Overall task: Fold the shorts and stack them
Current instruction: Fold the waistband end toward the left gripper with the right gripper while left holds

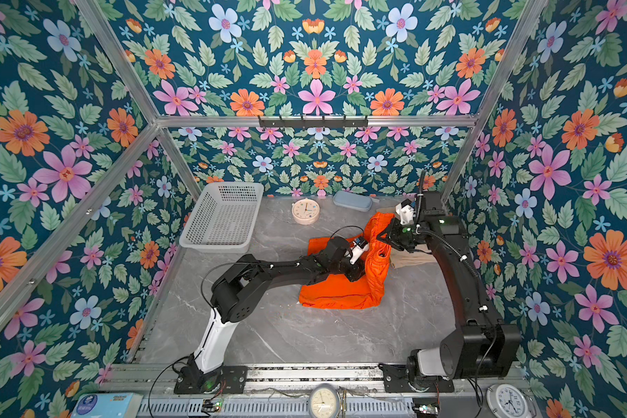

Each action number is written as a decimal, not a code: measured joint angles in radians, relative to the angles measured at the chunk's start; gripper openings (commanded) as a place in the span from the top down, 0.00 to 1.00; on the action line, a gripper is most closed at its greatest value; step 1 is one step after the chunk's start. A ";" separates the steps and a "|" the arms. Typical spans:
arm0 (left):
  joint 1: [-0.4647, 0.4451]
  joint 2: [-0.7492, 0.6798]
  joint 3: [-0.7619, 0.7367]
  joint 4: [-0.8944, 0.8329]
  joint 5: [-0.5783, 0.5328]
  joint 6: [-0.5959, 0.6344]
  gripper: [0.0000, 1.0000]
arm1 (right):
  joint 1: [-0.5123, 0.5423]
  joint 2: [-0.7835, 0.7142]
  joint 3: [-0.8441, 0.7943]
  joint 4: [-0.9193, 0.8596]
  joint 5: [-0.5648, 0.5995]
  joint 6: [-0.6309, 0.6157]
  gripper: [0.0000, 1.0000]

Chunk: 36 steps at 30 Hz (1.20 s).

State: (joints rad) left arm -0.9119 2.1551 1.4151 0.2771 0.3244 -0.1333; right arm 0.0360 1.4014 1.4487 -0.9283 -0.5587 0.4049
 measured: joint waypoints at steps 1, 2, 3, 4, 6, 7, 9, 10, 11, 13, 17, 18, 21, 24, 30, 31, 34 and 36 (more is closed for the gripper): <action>0.018 -0.036 -0.033 0.007 -0.008 -0.026 0.52 | 0.019 0.010 0.014 -0.004 0.024 0.001 0.81; 0.046 -0.087 -0.081 0.015 -0.014 -0.059 0.52 | 0.045 0.022 0.032 -0.010 0.058 0.002 0.81; 0.074 -0.132 -0.130 0.025 -0.021 -0.093 0.53 | 0.071 0.034 0.047 -0.016 0.087 0.003 0.81; 0.099 -0.173 -0.178 0.034 -0.036 -0.124 0.53 | 0.095 0.047 0.060 -0.021 0.109 0.005 0.81; 0.159 -0.257 -0.283 0.037 -0.053 -0.192 0.53 | 0.148 0.080 0.087 -0.031 0.166 0.005 0.81; 0.183 -0.290 -0.325 0.031 -0.064 -0.222 0.53 | 0.171 0.096 0.099 -0.036 0.191 0.005 0.81; 0.229 -0.346 -0.397 0.012 -0.069 -0.283 0.55 | 0.225 0.137 0.129 -0.047 0.256 0.009 0.81; 0.244 -0.363 -0.421 0.004 -0.076 -0.301 0.56 | 0.249 0.154 0.141 -0.051 0.281 0.009 0.81; 0.262 -0.380 -0.449 -0.007 -0.092 -0.327 0.59 | 0.276 0.173 0.153 -0.055 0.306 0.010 0.81; 0.291 -0.395 -0.490 -0.024 -0.106 -0.359 0.62 | 0.322 0.208 0.176 -0.067 0.347 0.012 0.81; 0.317 -0.389 -0.554 -0.045 -0.130 -0.401 0.65 | 0.409 0.291 0.239 -0.088 0.430 0.016 0.81; 0.321 -0.380 -0.559 -0.047 -0.130 -0.413 0.66 | 0.428 0.314 0.254 -0.090 0.442 0.016 0.80; 0.326 -0.349 -0.564 -0.033 -0.112 -0.420 0.71 | 0.475 0.373 0.296 -0.103 0.492 0.024 0.79; 0.328 -0.324 -0.562 0.014 -0.089 -0.439 0.76 | 0.510 0.434 0.335 -0.111 0.527 0.035 0.79; 0.328 -0.302 -0.566 0.068 -0.070 -0.447 0.80 | 0.573 0.595 0.411 -0.116 0.568 0.064 0.77; 0.328 -0.301 -0.566 0.071 -0.070 -0.448 0.80 | 0.582 0.623 0.427 -0.116 0.568 0.066 0.77; 0.328 -0.300 -0.568 0.075 -0.067 -0.454 0.77 | 0.610 0.708 0.472 -0.114 0.559 0.082 0.68; 0.328 -0.303 -0.567 0.074 -0.068 -0.455 0.70 | 0.621 0.750 0.491 -0.106 0.528 0.093 0.49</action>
State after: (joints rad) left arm -0.5842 1.8519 0.8478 0.3511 0.2565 -0.5880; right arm 0.6575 2.1513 1.9396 -1.0348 -0.0307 0.4984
